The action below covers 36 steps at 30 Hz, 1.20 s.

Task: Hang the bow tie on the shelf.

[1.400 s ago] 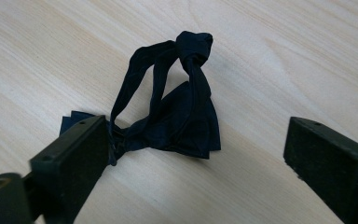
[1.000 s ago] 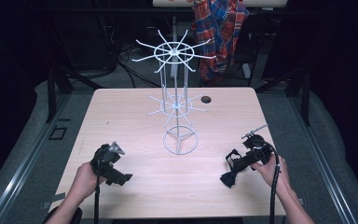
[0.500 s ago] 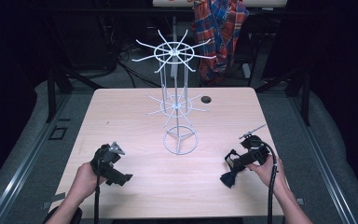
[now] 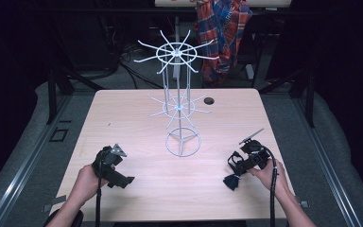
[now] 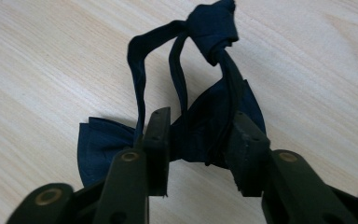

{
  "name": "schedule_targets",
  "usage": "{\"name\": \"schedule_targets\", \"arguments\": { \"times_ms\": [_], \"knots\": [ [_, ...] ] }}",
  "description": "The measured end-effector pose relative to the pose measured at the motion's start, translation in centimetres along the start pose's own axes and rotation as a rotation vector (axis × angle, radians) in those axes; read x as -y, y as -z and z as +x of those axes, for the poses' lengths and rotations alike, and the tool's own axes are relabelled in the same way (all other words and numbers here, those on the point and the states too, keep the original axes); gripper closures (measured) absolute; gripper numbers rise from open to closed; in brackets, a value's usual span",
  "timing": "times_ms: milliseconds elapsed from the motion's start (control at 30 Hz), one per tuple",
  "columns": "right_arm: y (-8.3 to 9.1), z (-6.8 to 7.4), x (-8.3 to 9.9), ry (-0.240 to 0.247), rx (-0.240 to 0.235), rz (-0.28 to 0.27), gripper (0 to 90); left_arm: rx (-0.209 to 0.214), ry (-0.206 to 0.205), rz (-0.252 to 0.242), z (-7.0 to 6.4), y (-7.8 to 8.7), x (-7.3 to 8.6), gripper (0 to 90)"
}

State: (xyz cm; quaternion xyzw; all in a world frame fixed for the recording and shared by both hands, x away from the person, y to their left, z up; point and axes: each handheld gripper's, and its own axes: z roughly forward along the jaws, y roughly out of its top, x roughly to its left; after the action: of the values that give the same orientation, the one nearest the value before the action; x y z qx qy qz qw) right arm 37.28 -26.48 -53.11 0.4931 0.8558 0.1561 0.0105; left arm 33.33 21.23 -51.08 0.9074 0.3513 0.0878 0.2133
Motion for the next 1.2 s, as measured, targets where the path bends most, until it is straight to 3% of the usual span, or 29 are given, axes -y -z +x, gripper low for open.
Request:
{"name": "schedule_targets", "arguments": {
  "times_ms": [233,367,567,667,767,900,1067,1200],
  "knots": [
    [0.0,0.5,-0.1,0.003,-0.026,0.001,82.7,0.0,-0.003,0.003,0.0,0.0,0.0,0.3],
    [0.2,0.5,-0.1,0.032,-0.005,0.008,84.5,0.0,-0.003,0.003,0.0,0.0,0.0,0.3],
    [0.9,0.6,0.0,0.021,-0.012,-0.012,84.8,0.0,-0.004,0.004,0.0,0.0,0.0,0.3],
    [1.5,0.8,0.0,0.036,0.009,-0.056,85.0,0.001,-0.006,0.007,0.0,-0.1,0.0,0.3],
    [1.7,1.0,0.0,0.027,-0.011,-0.092,84.9,0.001,-0.006,0.008,0.0,-0.1,0.0,0.3],
    [2.4,1.2,0.0,0.04,0.007,-0.111,84.9,0.002,-0.006,0.009,0.0,-0.1,0.0,0.3],
    [3.4,1.3,0.1,0.032,0.022,-0.197,85.1,0.001,-0.004,0.007,-0.1,-0.1,0.0,0.3],
    [4.0,1.4,0.2,0.037,0.032,-0.225,85.1,0.001,-0.004,0.008,-0.1,-0.1,0.0,0.3]
  ]
}}
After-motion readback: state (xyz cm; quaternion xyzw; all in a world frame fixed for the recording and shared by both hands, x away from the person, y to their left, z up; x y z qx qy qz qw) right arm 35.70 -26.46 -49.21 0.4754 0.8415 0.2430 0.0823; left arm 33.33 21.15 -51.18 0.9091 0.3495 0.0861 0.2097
